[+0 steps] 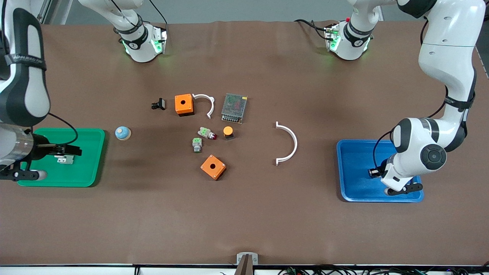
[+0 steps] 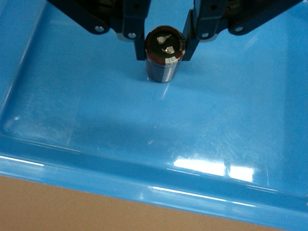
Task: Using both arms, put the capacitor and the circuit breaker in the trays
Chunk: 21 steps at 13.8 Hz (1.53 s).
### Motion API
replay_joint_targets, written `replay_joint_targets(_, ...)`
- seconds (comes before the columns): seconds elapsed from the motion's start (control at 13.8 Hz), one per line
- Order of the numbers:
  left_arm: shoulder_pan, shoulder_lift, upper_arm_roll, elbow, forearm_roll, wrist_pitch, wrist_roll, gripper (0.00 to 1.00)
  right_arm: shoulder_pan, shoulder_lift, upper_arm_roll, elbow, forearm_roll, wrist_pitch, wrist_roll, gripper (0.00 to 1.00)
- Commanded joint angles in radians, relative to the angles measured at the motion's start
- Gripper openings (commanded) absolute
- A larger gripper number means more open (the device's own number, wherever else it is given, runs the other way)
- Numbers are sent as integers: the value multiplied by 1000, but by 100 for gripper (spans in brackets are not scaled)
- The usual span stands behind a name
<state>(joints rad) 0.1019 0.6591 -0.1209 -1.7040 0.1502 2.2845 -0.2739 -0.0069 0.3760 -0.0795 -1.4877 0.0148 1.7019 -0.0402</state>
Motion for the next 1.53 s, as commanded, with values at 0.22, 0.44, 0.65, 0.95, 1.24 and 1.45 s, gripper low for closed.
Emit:
replay_joint_targets(0.22, 10, -31, -5, 12, 17, -9, -8, 100, 45, -94, -6, -16, -23, -70, 51, 100)
replay_joint_targets(0.44, 10, -143, -13, -6, 15, -112, 4, 100, 35, -106, -11, -8, -23, -88, 10, 100)
replay_joint_targets(0.65, 10, -272, -17, -8, -1, -291, 27, 100, 10, -112, -14, -3, -23, -113, -29, 100)
replay_joint_targets(0.95, 12, -433, -17, -9, -87, -488, 119, 100, -51, -108, -11, 56, -13, -131, -83, 100)
replay_joint_targets(1.24, 25, -581, -16, -2, -165, -601, 157, 100, -48, -100, -10, 61, -21, -130, -73, 100)
replay_joint_targets(1.45, 25, -645, -16, 10, -169, -654, 174, 100, -51, -98, -8, 64, -7, -130, -81, 100)
